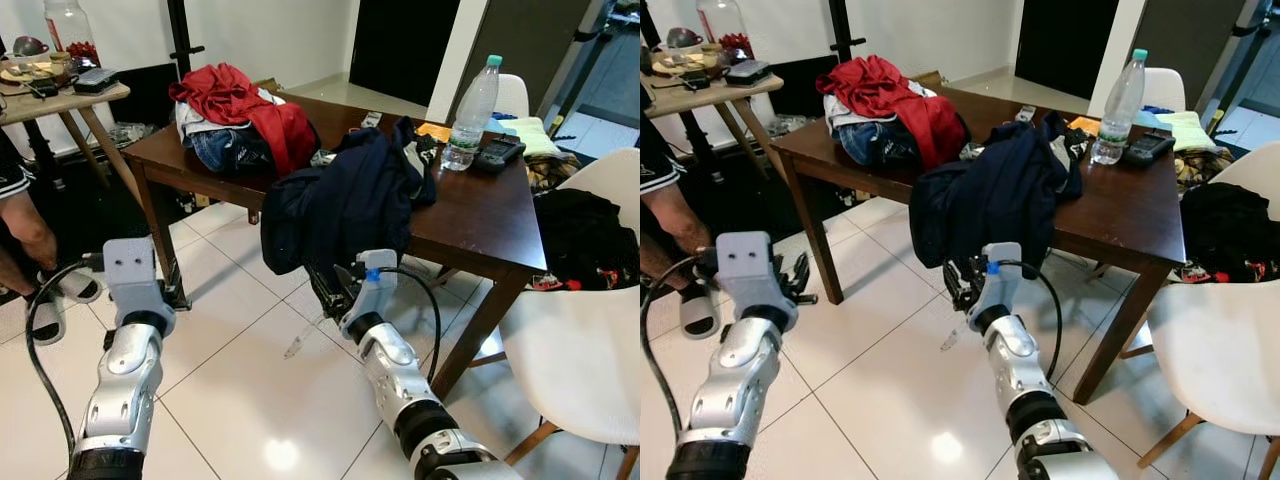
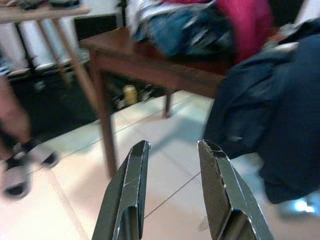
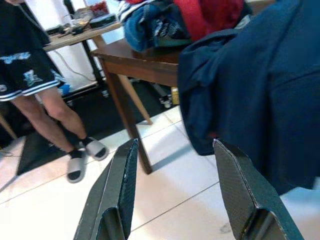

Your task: Hang hanger

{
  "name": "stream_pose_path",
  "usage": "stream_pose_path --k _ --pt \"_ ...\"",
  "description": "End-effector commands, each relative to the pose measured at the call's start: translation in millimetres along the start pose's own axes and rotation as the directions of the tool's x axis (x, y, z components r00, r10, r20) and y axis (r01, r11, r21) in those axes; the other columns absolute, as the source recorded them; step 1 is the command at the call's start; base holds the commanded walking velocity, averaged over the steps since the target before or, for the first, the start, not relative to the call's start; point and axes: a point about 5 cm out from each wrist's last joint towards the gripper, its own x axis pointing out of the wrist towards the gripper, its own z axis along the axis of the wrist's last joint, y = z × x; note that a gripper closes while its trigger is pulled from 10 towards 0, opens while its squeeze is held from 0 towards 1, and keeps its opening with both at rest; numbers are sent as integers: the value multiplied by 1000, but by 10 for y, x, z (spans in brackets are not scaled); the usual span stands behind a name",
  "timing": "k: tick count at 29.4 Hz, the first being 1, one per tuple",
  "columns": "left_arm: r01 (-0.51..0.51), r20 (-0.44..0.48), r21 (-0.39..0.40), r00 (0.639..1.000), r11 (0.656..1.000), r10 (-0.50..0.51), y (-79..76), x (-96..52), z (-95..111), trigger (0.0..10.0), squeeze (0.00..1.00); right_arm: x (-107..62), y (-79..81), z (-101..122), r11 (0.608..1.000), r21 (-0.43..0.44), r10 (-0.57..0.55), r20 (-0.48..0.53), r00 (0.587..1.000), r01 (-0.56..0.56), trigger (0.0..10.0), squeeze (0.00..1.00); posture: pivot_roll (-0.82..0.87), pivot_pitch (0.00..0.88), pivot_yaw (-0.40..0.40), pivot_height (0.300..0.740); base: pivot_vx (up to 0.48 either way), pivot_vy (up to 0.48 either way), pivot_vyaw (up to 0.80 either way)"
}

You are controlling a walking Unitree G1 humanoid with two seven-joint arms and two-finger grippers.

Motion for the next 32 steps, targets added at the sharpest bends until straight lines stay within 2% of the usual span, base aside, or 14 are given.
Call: stream_pose_path --k 1,3,4,11,25,29,32 --pt "17 20 0 1000 1000 -17 -3 21 94 10000 0 24 14 65 1000 -21 12 27 1000 -11 10000 0 192 10 -61 740 0 0 0" --pt "20 27 1 999 1000 -20 -1 23 116 10000 0 26 20 71 1000 -23 15 30 999 -15 10000 0 192 10 -61 740 0 0 0" --pt "28 58 -15 998 1000 -27 0 33 194 10000 0 29 42 74 999 -31 30 32 999 -29 10000 0 192 3 -60 740 0 0 0" --pt "53 76 -9 996 999 -52 -8 24 282 10000 0 33 70 66 999 -18 43 30 999 -43 10000 0 195 0 -61 740 236 0 0" --pt "64 67 -3 996 998 -64 -2 2 298 10000 0 38 63 93 999 -15 46 36 998 -46 10000 0 193 0 -55 740 305 0 0" --pt "62 68 -5 996 998 -62 -1 5 313 10000 0 35 67 96 997 -58 58 34 998 -56 10000 0 196 0 -56 740 322 0 0" --pt "64 71 -4 995 998 -64 -1 11 327 10000 0 36 85 97 996 -56 65 41 997 -63 10000 0 197 0 -55 740 319 0 800"
